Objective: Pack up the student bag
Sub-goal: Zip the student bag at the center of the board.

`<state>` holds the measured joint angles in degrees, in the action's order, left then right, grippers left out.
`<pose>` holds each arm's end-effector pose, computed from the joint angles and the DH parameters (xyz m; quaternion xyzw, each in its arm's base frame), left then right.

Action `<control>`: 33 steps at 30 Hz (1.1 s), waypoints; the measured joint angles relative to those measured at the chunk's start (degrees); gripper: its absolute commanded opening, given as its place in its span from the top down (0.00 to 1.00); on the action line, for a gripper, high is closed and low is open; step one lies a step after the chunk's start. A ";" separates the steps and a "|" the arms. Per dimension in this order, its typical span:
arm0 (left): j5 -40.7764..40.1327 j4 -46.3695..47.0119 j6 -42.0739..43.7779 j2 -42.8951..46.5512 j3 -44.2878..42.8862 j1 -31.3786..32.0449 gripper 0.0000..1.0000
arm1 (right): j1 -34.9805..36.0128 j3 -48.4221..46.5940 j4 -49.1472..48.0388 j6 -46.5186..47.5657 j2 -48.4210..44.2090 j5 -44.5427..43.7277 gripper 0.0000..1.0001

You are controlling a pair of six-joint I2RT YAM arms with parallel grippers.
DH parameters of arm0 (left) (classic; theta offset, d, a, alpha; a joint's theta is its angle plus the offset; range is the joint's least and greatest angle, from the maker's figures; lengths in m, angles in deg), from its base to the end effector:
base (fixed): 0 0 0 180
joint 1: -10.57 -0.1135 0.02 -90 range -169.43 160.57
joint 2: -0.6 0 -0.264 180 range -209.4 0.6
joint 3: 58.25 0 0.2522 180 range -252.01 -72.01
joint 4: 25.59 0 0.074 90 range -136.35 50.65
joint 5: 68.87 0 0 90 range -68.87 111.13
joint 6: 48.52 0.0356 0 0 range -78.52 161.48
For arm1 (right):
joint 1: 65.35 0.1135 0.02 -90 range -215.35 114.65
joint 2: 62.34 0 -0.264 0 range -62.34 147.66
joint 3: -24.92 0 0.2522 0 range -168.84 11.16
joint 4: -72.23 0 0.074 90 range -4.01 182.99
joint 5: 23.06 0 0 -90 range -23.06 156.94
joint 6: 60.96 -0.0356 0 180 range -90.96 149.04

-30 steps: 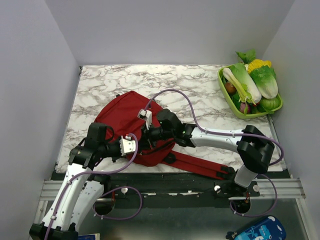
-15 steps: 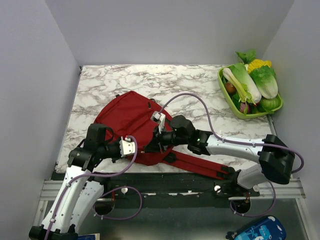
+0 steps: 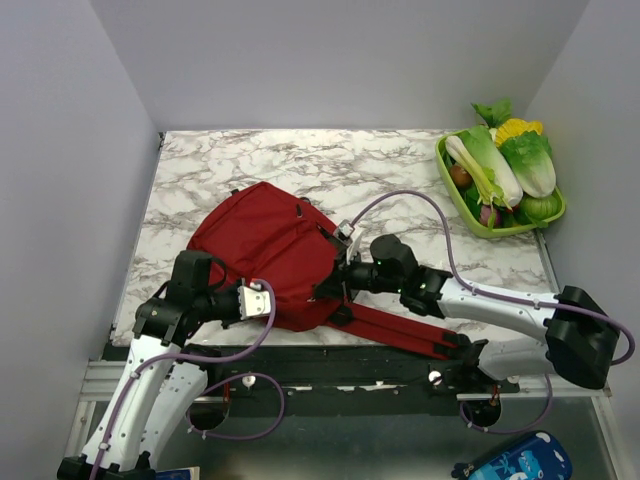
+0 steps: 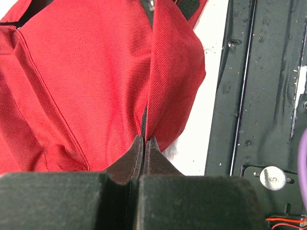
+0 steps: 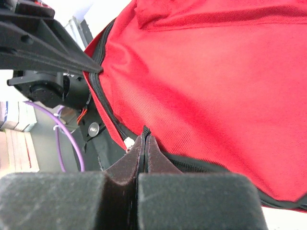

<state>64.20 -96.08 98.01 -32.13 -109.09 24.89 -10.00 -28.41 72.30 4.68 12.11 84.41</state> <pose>0.0896 -0.0480 0.2554 0.6068 0.6489 -0.2162 0.4049 0.1533 0.2406 0.2379 -0.3006 0.7629 0.4541 0.3484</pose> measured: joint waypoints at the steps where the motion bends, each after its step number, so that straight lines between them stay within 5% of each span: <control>1: 0.00 -0.11 0.20 0.00 0.00 0.00 1.00 | -0.44 0.00 0.15 0.22 -0.63 -0.31 0.99; 13: -0.90 -3.26 3.08 0.04 -1.14 0.00 1.00 | -6.01 0.55 2.58 6.54 2.29 -8.39 0.99; 14: -0.92 -3.56 3.26 0.04 -1.31 0.00 0.87 | -6.23 0.55 2.95 6.93 2.56 -8.90 0.99; 18: -0.63 -4.39 2.99 0.02 -2.97 0.00 0.66 | -6.32 0.55 2.51 7.26 2.64 -7.89 0.99; 21: 1.36 -3.67 0.55 0.00 -4.79 0.00 0.61 | -6.34 0.55 1.09 6.05 2.64 -5.07 0.99; 29: 9.88 11.80 -20.76 -3.17 -6.69 1.46 0.60 | -6.34 0.55 -1.88 2.84 2.67 0.81 0.99; 33: 8.20 22.12 -30.47 -5.75 -3.61 10.67 0.51 | -6.34 0.55 -1.90 2.27 2.67 1.40 0.99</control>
<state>72.39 -73.96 67.54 -37.88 -112.70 35.56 -16.34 -27.86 70.40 6.95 14.78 85.81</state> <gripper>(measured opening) 0.405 0.013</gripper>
